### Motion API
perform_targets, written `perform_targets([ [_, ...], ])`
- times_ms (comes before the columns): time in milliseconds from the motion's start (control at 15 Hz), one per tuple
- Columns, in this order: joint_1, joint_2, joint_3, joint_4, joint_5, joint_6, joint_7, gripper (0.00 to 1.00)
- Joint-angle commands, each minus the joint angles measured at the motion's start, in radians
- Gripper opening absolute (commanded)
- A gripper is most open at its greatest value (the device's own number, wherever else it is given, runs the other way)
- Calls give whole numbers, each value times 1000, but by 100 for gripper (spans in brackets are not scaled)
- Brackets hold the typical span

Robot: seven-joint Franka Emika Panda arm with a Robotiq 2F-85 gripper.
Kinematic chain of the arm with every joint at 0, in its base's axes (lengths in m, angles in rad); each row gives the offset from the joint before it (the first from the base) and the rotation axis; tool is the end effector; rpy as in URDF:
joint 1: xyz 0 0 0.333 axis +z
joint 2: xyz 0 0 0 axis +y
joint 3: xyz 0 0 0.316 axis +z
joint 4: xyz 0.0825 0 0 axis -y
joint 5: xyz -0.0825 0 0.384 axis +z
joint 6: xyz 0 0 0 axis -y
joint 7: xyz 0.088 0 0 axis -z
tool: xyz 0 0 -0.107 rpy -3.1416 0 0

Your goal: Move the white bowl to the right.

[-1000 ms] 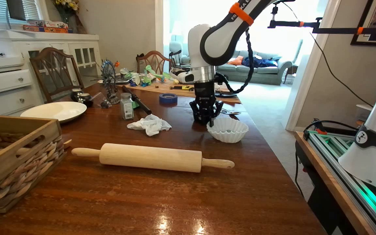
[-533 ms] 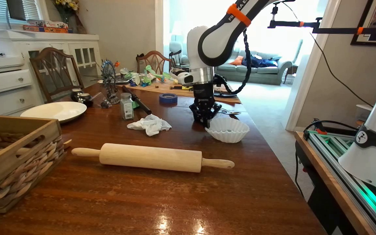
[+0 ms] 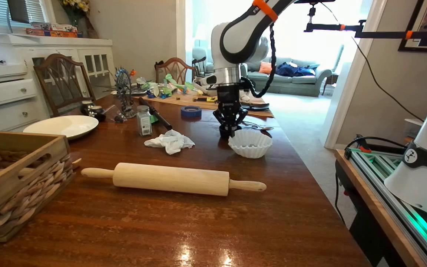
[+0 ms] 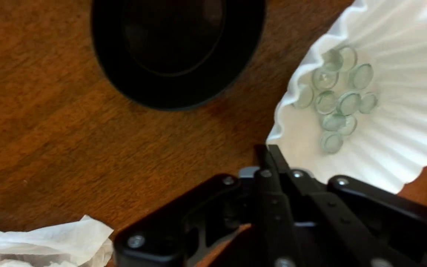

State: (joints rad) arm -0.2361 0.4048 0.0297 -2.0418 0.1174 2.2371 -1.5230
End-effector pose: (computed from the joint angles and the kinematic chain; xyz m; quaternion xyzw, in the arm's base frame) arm 0.5621 -0.1143 0.2262 -0.8105 -0.5744 0.0313 0.1106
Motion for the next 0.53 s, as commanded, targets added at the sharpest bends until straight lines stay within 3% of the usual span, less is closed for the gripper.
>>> perform_targets([
  [0,-32,27,3,94,92,-119,-22,0],
  [200,-35,57,-4,161,143,-204,10,0],
  [467,-19,113,-15,241,222,-245,184,0],
])
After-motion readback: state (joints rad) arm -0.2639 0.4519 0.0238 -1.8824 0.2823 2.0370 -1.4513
